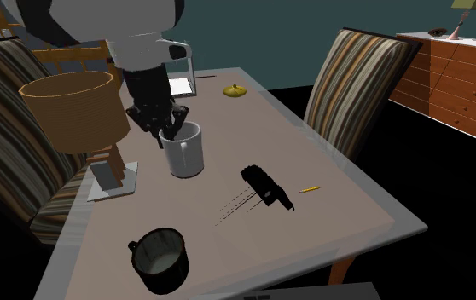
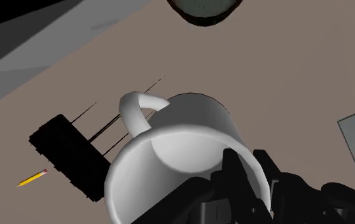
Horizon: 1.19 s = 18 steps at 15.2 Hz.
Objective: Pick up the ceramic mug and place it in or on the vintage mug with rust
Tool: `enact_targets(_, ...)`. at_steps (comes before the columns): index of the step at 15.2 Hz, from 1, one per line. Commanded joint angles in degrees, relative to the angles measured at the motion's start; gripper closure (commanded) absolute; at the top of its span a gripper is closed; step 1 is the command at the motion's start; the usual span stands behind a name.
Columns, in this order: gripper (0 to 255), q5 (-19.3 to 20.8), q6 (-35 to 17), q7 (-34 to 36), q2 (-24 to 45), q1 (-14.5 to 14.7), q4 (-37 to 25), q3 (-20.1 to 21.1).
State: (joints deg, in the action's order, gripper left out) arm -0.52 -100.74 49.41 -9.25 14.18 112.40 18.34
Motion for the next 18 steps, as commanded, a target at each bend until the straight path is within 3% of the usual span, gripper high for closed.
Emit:
enact_targets(1, 255, -1.16, -0.22, 1.52, -2.84, 0.99, 2.97, 0.93)
enact_targets(12, 255, -8.37, 2.73, 11.73, -15.43, 7.67, 11.59, 7.5)
enact_targets(18, 255, -8.7, -1.9, 11.77, -15.2, 7.88, 15.99, 8.12)
